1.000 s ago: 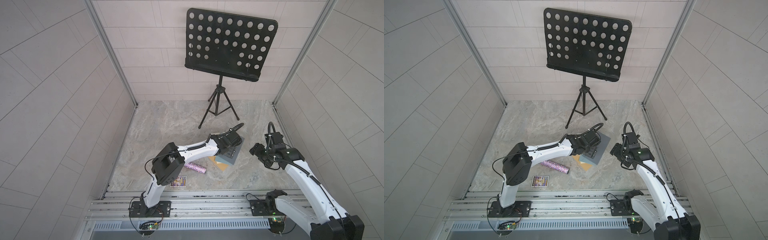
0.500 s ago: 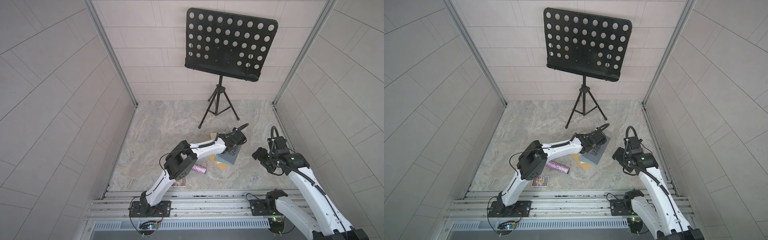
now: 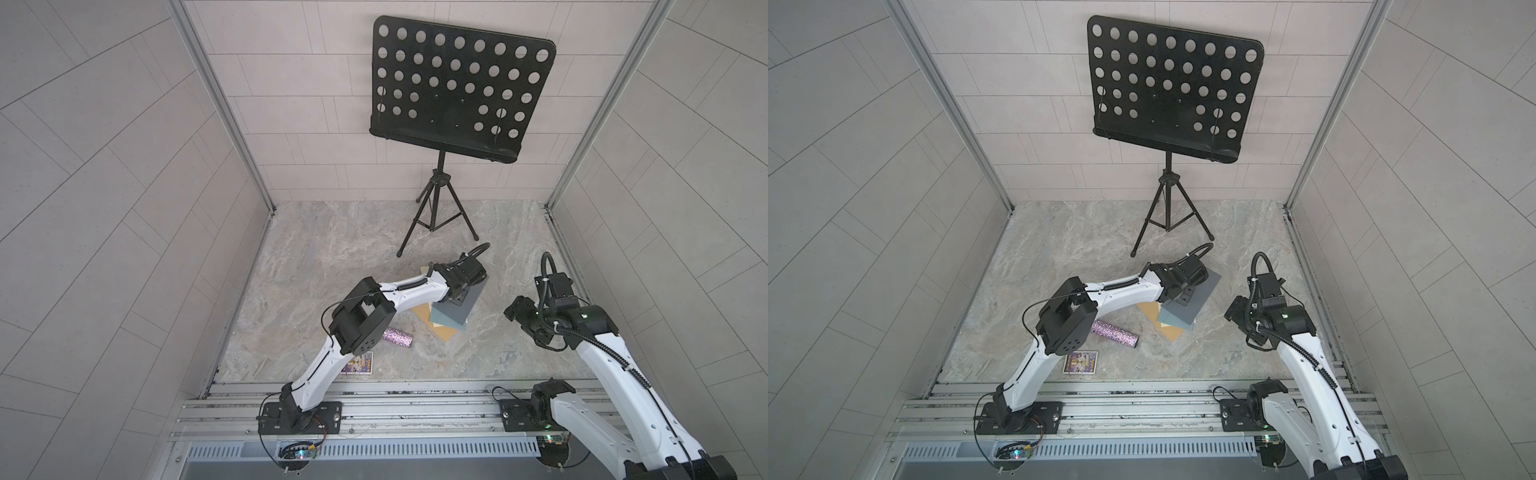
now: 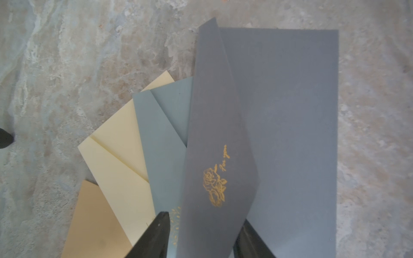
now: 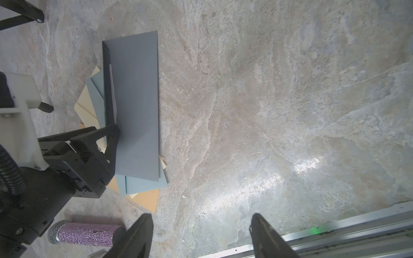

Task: Take the letter paper out of the envelope
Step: Pick up the envelope from the envelope.

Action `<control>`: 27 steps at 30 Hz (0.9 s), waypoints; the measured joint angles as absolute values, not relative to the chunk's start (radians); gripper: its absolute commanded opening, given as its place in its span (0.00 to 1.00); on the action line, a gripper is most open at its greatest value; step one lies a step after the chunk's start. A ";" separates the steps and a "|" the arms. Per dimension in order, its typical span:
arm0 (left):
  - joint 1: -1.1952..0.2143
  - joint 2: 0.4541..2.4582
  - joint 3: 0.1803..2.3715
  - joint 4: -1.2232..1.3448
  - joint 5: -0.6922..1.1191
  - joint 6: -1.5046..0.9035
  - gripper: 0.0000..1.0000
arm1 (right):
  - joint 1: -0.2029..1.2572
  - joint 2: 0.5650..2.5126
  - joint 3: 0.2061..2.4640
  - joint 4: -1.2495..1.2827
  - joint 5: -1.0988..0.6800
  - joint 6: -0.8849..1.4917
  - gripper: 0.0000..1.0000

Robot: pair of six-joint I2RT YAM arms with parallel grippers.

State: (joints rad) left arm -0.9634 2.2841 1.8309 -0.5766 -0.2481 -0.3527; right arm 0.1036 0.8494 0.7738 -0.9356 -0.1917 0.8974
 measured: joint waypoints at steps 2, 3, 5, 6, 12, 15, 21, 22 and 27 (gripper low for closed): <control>-0.957 2.284 1.831 -0.573 -0.242 -0.347 0.46 | 0.104 0.858 0.774 -0.935 -0.192 0.895 0.72; -0.955 2.284 1.830 -0.572 -0.238 -0.346 0.45 | 0.104 0.861 0.774 -0.933 -0.192 0.894 0.72; -0.949 2.284 1.826 -0.567 -0.228 -0.344 0.41 | 0.104 0.866 0.774 -0.931 -0.192 0.894 0.72; -0.947 2.284 1.822 -0.563 -0.225 -0.344 0.39 | 0.104 0.867 0.774 -0.931 -0.192 0.893 0.72; -0.930 2.283 1.791 -0.542 -0.200 -0.332 0.00 | 0.104 0.867 0.773 -0.923 -0.192 0.889 0.70; -0.923 2.272 1.767 -0.521 -0.197 -0.339 0.00 | 0.104 0.870 0.773 -0.923 -0.192 0.881 0.65; -0.898 2.178 1.707 -0.513 -0.171 -0.350 0.00 | 0.104 0.900 0.815 -0.934 -0.191 0.839 0.55; -0.891 2.152 1.695 -0.514 -0.160 -0.356 0.00 | 0.105 0.909 0.837 -0.935 -0.191 0.831 0.52; -0.862 2.014 1.651 -0.511 -0.096 -0.393 0.00 | 0.142 0.950 0.953 -0.935 -0.192 0.807 0.37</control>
